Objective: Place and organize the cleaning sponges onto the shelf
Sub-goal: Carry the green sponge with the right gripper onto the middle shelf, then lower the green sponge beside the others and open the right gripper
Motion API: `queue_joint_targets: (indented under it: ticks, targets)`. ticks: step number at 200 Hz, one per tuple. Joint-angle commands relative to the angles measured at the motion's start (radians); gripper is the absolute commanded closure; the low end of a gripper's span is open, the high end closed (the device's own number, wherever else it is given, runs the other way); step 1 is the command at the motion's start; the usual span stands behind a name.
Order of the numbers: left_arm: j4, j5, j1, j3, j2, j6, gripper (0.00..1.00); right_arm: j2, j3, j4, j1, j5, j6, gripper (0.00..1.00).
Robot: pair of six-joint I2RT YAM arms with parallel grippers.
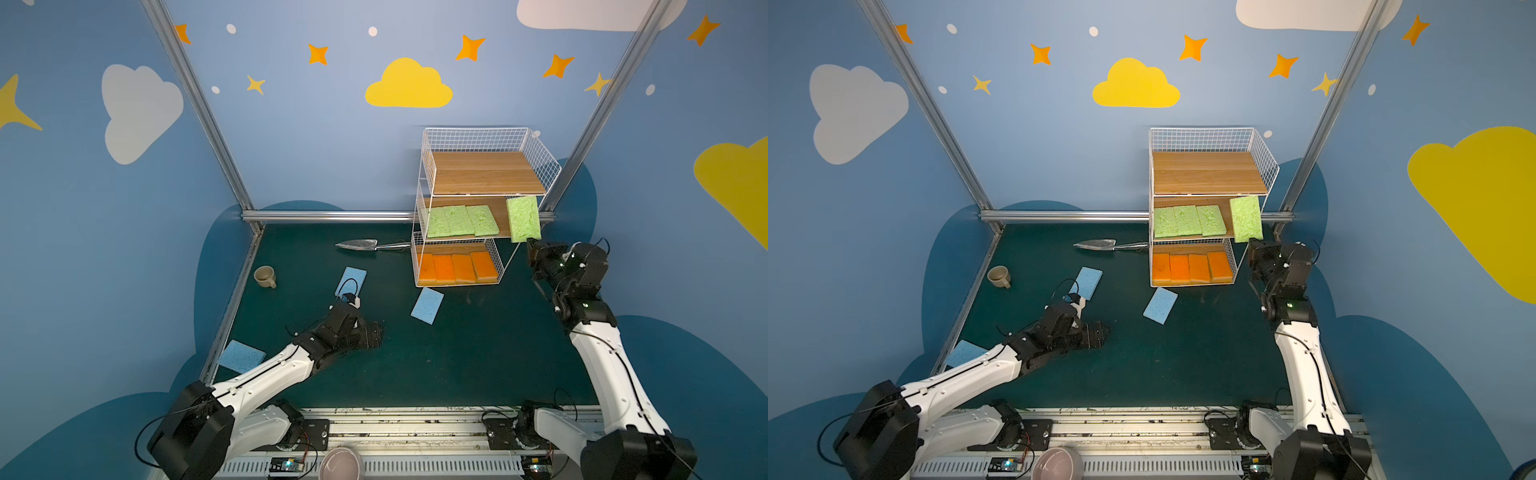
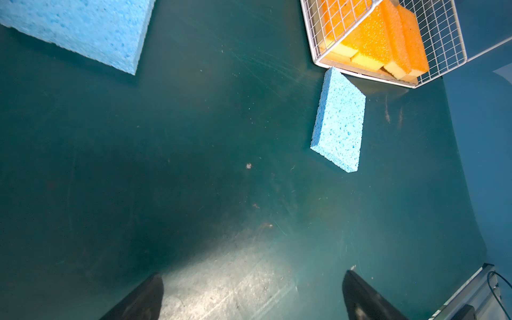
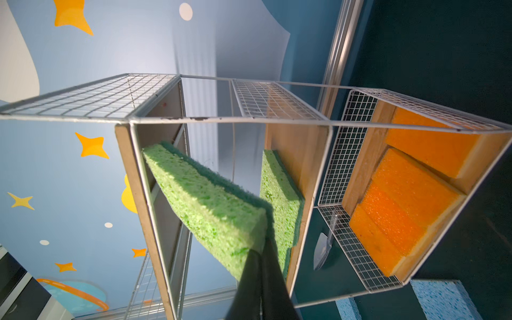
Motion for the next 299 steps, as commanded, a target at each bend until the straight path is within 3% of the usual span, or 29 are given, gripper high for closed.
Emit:
queue_joint_targets:
  ticks: [1,85,299]
  targets:
    - [0.014,0.012,0.004,0.046,0.029,0.017,0.0,0.038,0.05,0.049,-0.012,-0.015,-0.007,1.0]
    - [0.001,0.028,0.005,0.127,0.095,0.009,0.0,0.201,0.093,0.21,-0.035,-0.097,0.055,1.0]
    - [-0.004,0.048,0.006,0.142,0.129,0.001,0.0,0.322,0.143,0.183,-0.058,-0.189,0.006,1.0]
